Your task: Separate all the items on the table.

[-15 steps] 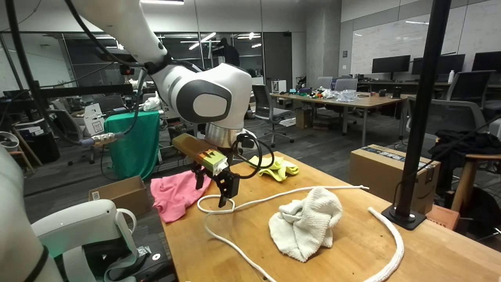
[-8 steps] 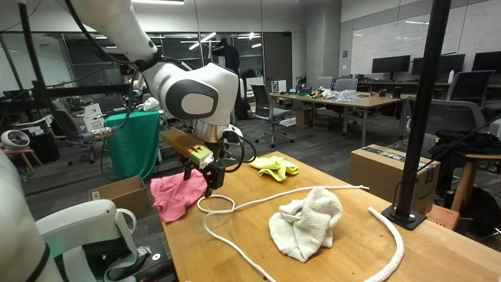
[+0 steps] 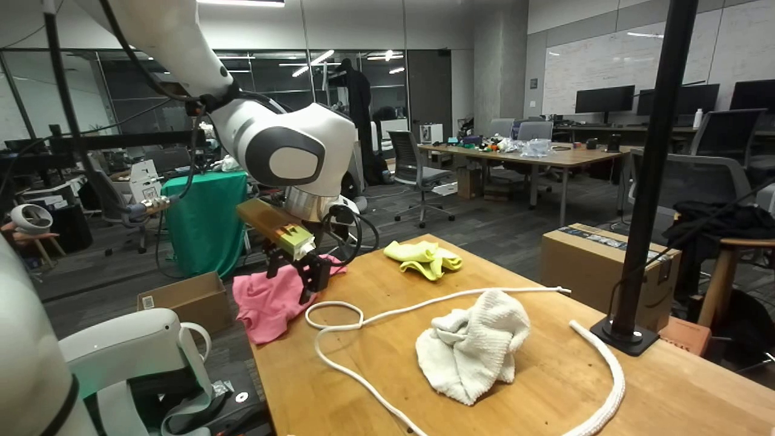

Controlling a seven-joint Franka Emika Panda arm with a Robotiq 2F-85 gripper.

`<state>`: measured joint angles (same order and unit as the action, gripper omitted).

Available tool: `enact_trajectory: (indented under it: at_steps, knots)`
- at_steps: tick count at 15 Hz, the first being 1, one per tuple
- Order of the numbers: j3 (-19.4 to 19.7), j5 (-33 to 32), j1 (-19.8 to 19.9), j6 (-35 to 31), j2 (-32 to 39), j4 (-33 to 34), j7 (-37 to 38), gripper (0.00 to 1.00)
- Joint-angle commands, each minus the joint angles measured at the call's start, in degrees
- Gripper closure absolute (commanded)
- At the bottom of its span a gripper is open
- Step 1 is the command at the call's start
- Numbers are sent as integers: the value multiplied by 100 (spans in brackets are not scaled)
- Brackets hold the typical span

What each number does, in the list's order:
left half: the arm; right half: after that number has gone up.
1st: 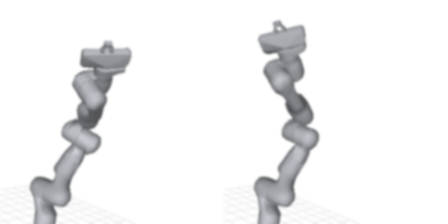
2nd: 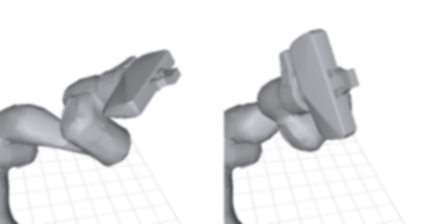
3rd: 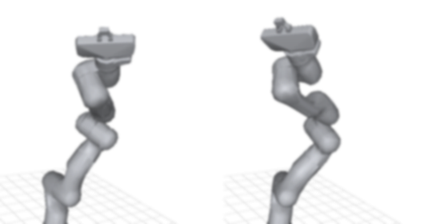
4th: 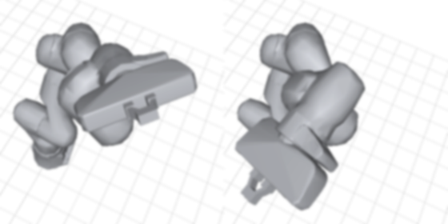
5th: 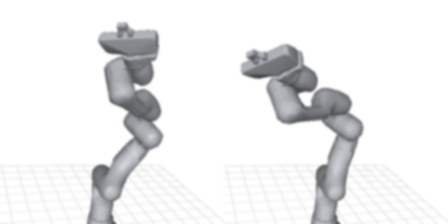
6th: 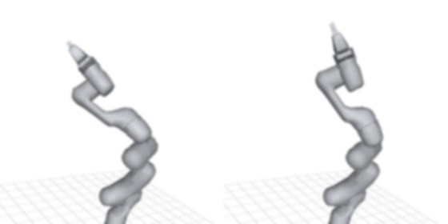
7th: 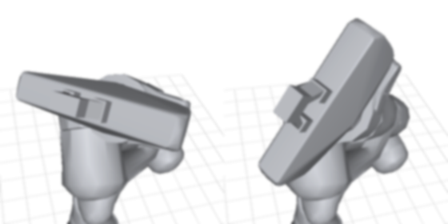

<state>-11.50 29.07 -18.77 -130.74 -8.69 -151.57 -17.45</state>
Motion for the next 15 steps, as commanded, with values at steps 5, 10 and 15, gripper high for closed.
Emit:
enact_trajectory:
  at_steps: [5, 10, 15]
  knots:
    - [-134, 13, -5, -158, 216, 77, -90, 0]
    - [-293, -466, -1, -1195, 529, -11, 90, 0]
    - [-352, -829, 40, -1751, 835, -2, 186, 0]
